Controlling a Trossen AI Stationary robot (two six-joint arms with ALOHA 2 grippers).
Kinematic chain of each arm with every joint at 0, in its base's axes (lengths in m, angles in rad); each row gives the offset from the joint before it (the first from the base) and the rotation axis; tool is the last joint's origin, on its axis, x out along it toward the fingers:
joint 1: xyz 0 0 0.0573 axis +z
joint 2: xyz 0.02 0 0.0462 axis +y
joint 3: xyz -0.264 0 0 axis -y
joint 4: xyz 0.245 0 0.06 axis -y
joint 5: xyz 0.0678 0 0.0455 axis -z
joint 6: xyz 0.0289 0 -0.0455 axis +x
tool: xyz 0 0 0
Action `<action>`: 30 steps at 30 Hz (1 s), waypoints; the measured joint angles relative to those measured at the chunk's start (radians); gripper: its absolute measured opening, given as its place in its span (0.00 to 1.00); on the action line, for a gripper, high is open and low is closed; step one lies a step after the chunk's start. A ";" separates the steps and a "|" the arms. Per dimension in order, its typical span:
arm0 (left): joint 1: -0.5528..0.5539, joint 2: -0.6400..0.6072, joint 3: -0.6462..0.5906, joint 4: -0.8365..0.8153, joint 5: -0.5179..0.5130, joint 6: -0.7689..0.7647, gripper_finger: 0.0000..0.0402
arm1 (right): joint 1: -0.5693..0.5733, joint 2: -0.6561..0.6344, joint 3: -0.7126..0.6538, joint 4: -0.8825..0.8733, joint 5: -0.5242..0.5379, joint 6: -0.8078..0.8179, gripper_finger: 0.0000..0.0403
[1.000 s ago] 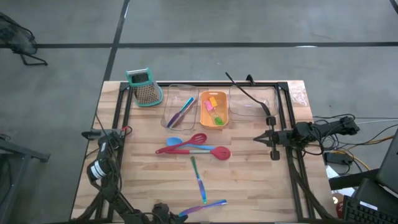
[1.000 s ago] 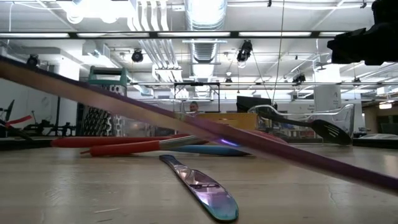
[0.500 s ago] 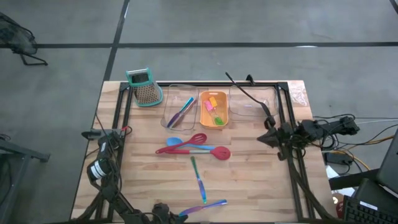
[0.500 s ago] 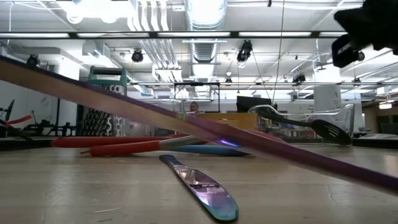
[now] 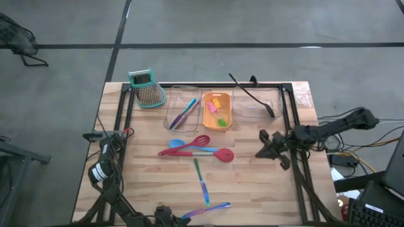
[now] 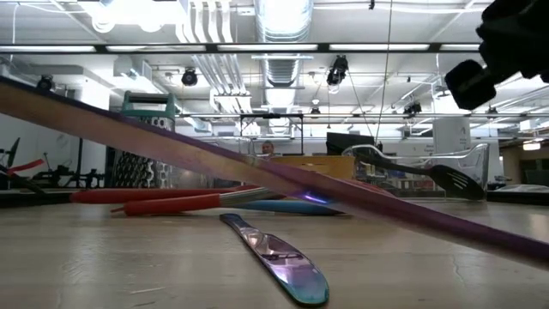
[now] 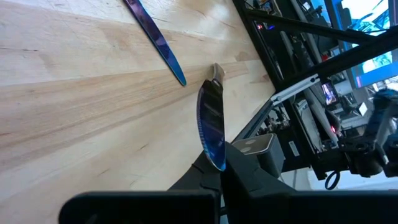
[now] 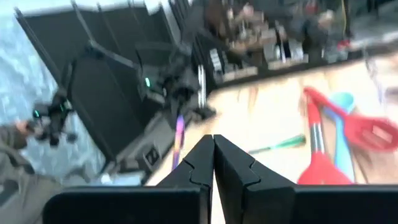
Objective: Pick & Place Kitchen Items
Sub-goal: Put the left blue knife into the left transparent bin
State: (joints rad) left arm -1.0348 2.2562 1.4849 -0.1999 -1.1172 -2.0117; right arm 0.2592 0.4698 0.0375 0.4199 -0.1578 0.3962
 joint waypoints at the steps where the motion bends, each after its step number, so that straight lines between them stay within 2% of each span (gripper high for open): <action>1: 0.000 0.000 0.000 0.000 0.000 0.000 0.00 | 0.008 0.047 0.006 0.014 0.006 0.000 0.04; 7: 0.001 0.000 0.000 0.000 0.000 0.000 0.00 | 0.088 0.354 0.106 0.109 0.028 -0.010 0.16; 18: 0.001 0.000 0.000 0.002 -0.001 0.002 0.00 | 0.269 0.874 0.434 0.078 0.134 -0.148 0.49; 25: 0.001 0.000 -0.001 0.005 -0.002 0.003 0.00 | 0.345 1.148 0.652 -0.105 0.162 -0.181 0.59; 30: 0.001 -0.001 -0.001 0.009 0.000 0.020 0.01 | 0.387 1.280 0.778 -0.156 0.162 -0.216 0.63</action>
State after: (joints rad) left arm -1.0336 2.2551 1.4841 -0.1911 -1.1170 -1.9917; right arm 0.6462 1.7500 0.8157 0.2637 0.0039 0.1800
